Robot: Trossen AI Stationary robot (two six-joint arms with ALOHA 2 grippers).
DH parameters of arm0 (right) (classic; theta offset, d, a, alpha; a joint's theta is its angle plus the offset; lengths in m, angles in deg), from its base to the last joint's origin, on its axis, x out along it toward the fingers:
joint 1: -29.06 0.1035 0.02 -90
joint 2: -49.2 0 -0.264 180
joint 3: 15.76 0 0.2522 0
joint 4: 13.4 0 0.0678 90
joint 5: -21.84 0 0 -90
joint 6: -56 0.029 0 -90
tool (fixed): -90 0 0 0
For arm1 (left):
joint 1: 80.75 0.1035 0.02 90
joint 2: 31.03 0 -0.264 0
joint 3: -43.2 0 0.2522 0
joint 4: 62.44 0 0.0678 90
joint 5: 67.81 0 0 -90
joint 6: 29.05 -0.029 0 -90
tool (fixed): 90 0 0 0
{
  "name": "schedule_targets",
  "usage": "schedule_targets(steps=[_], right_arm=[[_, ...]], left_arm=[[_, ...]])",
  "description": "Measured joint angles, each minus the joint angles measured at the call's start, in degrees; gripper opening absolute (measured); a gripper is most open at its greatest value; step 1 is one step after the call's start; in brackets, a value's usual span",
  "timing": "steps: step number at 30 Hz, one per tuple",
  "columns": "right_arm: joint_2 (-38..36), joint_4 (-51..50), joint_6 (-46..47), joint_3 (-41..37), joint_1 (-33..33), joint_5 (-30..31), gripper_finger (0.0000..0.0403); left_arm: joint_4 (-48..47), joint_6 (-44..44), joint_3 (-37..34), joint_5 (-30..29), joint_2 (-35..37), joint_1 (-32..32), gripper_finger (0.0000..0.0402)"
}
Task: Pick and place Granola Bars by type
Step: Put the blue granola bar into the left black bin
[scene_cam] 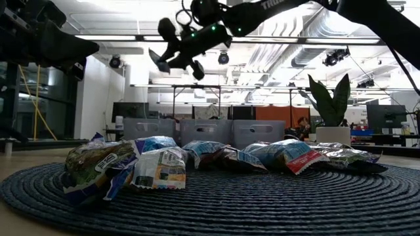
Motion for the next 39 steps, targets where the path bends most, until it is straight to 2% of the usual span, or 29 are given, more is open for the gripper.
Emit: schedule_targets(steps=[8, 18, 31, 39], right_arm=[[4.8, 0.3, 9.8, 0.0, 0.6, 0.6, 0.0057], [9.3, 1.8, 19.0, 0.0, 1.7, 8.1, 0.0057], [11.2, -4.2, 21.6, 0.0, 1.5, 14.3, 0.0057], [11.2, -7.8, 21.6, 0.0, 1.1, 14.3, 0.0057]], left_arm=[[0.0, 0.0, 0.0, 0.0, 0.0, 0.0, 0.0001], [0.0, 0.0, 0.0, 0.0, 0.0, 0.0, 0.0001], [0.0, 0.0, 0.0, 0.0, 0.0, 0.0, 0.0001], [0.0, 0.0, 0.0, 0.0, 0.0, 0.0, 0.0001]])
